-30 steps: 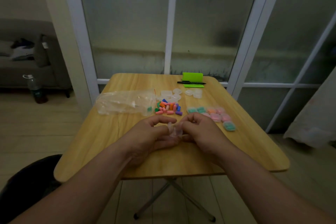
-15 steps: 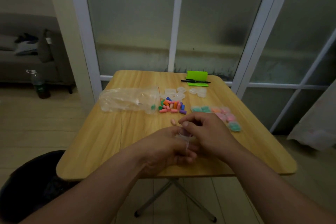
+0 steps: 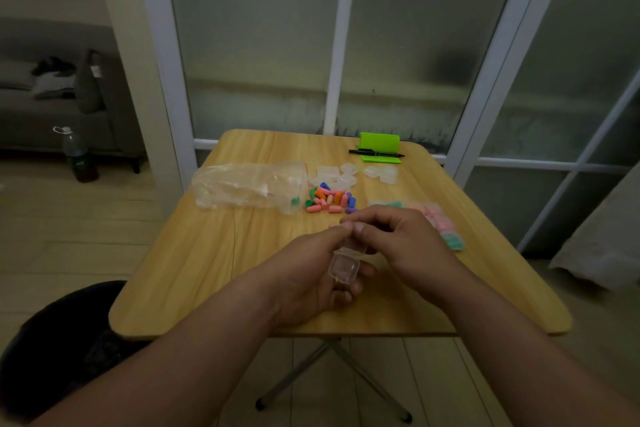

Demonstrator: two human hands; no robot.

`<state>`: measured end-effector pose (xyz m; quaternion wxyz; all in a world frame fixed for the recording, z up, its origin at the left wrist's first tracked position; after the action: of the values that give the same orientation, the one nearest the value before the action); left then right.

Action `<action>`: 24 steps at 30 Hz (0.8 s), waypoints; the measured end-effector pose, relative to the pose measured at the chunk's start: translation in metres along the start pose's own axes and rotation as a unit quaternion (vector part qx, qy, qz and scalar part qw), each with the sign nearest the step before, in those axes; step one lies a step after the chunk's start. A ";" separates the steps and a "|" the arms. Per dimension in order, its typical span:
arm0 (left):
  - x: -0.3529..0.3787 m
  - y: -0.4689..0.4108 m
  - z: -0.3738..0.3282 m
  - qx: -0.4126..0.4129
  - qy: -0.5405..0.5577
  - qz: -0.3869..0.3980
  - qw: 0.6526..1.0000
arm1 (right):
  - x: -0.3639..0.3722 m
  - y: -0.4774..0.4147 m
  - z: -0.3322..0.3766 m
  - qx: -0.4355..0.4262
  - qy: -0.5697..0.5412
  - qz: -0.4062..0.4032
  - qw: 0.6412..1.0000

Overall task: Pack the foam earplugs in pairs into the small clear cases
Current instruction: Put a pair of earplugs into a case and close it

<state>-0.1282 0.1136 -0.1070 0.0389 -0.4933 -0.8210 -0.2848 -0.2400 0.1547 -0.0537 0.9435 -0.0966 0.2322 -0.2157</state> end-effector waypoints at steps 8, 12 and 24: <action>-0.015 -0.001 -0.008 0.003 0.009 -0.044 0.999 | -0.010 -0.009 -0.008 0.041 0.021 -0.011 0.999; -0.041 -0.006 -0.020 0.034 0.102 -0.126 0.986 | -0.040 -0.028 -0.026 0.065 0.175 -0.107 0.977; -0.068 -0.020 -0.039 0.071 0.199 -0.173 0.962 | -0.008 -0.076 -0.034 -0.020 0.355 -0.091 0.930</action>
<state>-0.1185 0.0331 -0.1068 0.1863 -0.2736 -0.8875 -0.3205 -0.2904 0.0876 -0.0586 0.7736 -0.0528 0.5465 -0.3163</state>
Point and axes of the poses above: each hand's wrist, its own y-axis away from the middle knuckle, its own x-axis out of the palm, z = x × y, the point moved 9 cm from there along -y, towards the middle knuckle, and after that the axes turned 5 degrees about -x, right-handed, at the moved point
